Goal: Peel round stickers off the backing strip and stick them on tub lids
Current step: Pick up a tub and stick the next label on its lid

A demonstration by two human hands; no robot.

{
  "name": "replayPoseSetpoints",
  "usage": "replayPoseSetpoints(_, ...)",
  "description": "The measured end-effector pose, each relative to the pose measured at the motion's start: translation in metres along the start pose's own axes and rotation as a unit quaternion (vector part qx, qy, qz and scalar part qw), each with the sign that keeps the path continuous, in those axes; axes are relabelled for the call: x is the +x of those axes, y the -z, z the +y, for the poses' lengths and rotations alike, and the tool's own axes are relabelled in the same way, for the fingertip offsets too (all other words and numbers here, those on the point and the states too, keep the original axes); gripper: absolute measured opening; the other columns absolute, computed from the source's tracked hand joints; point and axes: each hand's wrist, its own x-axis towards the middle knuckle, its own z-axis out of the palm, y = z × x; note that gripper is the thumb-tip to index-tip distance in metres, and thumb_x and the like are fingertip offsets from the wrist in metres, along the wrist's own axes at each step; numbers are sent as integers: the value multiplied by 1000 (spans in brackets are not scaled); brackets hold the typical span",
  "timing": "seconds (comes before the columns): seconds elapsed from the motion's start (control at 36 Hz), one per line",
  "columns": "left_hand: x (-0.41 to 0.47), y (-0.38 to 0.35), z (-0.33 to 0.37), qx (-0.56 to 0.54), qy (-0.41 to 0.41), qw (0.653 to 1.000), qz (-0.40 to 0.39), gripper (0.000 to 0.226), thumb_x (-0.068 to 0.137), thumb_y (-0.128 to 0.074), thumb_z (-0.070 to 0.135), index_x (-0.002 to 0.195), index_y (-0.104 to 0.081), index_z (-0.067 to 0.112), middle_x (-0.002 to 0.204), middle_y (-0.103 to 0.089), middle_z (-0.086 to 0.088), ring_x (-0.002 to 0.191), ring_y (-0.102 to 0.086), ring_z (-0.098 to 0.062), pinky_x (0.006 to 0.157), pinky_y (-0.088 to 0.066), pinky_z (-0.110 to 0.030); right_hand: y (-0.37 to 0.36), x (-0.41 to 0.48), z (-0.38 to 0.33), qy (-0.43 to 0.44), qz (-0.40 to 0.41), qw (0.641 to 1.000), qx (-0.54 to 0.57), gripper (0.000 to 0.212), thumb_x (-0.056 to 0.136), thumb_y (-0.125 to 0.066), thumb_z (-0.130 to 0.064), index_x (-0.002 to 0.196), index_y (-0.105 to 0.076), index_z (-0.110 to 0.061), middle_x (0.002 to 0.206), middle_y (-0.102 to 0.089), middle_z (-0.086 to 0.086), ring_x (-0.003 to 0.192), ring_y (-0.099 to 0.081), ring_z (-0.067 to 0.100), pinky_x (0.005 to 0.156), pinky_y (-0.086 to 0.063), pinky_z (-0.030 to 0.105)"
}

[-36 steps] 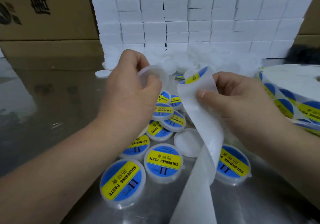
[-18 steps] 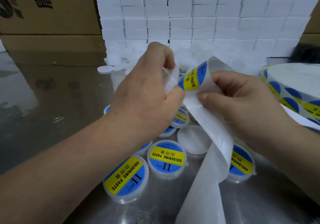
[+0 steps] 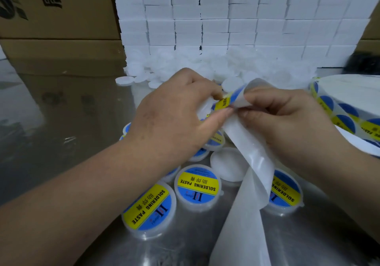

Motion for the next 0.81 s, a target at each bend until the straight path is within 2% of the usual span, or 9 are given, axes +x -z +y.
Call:
replayPoseSetpoints(0.11,5,2,-4,-75,103,990,56,10,76,-56,50,74,-56,40,83,-56,12,76,-49,0,63,-36,-11,1,0,-2,15,12,1000,-12,38,83,-58,-1,74,-71,-35,69,-68,-22,63,-61,-8,57,-46,8)
replayPoseSetpoints(0.22,11,3,-15,-122,198,964,129,20,83,-56,46,69,-55,33,62,-52,21,56,-47,6,48,-32,-8,4,2,2,9,53,998,-22,41,82,-59,-6,99,-52,-43,79,-67,-15,68,-64,3,62,-50,23)
replayPoseSetpoints(0.28,13,2,-19,-139,224,954,139,24,87,-53,45,72,-56,27,60,-52,16,50,-45,5,44,-32,-7,6,2,3,22,95,994,-58,50,80,-59,-9,103,-41,-50,85,-62,-14,68,-62,5,61,-49,25)
replayPoseSetpoints(0.39,18,3,-27,-194,284,924,166,28,87,-49,49,73,-56,26,69,-54,4,49,-44,-3,40,-34,-13,9,2,2,77,166,973,-141,64,76,-58,-12,109,-31,-59,96,-53,-23,63,-57,5,54,-45,12)
replayPoseSetpoints(0.5,13,3,-21,-168,234,946,146,25,84,-55,50,73,-51,28,67,-51,10,50,-45,-2,45,-34,-13,10,3,0,136,189,952,-198,61,74,-56,-8,113,-40,-52,113,-44,-22,78,-51,-8,67,-38,3)
replayPoseSetpoints(0.61,6,1,-11,-109,182,970,120,25,75,-57,59,77,-47,36,84,-54,13,71,-50,1,58,-38,-10,6,1,-3,171,132,954,-209,47,74,-50,4,84,-56,-41,89,-54,-24,81,-51,-15,70,-35,1)
replayPoseSetpoints(0.67,5,1,-9,-102,167,973,121,25,71,-54,60,78,-44,39,88,-54,12,79,-52,-6,65,-40,-19,4,-1,-4,113,100,975,-166,45,74,-50,-1,69,-61,-44,67,-62,-20,70,-54,-13,62,-36,2)
replayPoseSetpoints(0.72,4,2,-8,-100,157,975,124,25,70,-56,59,80,-43,41,86,-52,12,81,-51,-9,65,-39,-19,2,-1,-5,41,76,992,-95,28,73,-55,-13,59,-69,-33,65,-66,-19,65,-58,-9,55,-40,5)
replayPoseSetpoints(0.81,2,3,-6,-80,132,981,121,28,68,-58,57,84,-42,41,86,-47,18,81,-50,-3,66,-39,-14,5,-1,-7,-8,61,998,-2,21,70,-53,-37,69,-73,-30,69,-70,-13,67,-63,-1,57,-47,13)
